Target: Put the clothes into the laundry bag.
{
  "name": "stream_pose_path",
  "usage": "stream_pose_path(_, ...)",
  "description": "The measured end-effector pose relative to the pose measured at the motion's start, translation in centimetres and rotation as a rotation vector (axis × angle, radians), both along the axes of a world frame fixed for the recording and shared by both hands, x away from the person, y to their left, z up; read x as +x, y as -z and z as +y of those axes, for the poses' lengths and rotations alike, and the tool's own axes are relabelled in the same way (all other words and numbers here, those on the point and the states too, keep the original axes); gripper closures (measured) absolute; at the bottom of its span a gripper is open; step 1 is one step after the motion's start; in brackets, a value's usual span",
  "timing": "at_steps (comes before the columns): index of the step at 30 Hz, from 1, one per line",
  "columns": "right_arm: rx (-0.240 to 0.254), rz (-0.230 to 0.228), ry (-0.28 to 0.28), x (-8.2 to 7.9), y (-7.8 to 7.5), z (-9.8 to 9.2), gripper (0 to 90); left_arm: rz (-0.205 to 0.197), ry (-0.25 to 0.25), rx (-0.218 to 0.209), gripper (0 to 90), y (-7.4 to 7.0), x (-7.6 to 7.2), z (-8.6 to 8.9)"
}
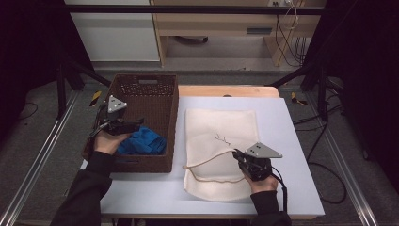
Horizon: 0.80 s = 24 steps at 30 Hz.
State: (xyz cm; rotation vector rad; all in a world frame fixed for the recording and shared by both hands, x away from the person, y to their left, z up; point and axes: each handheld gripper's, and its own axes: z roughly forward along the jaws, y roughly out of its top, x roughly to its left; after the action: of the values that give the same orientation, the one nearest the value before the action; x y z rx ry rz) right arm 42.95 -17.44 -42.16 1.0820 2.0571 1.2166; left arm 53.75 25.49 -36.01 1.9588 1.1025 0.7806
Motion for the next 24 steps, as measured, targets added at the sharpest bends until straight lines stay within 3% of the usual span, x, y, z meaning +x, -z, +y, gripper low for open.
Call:
stream_pose_path(5,-0.005,0.003,-0.002,0.0,0.1,0.1,87.4,0.064,-0.004,0.063,19.8,1.2,0.8,-0.1)
stream_pose_path(13,-0.011,0.008,-0.004,0.1,0.2,0.2,87.3,0.148,0.022,0.104,18.3,2.5,1.6,-0.5)
stream_pose_path(20,-0.014,0.006,-0.006,0.1,0.2,0.1,87.3,0.234,0.005,0.131,17.6,3.5,2.3,-0.6)
stream_pose_path(24,-0.013,0.008,-0.006,0.1,0.2,0.2,87.3,0.274,-0.006,0.178,17.2,4.2,2.6,-0.9)
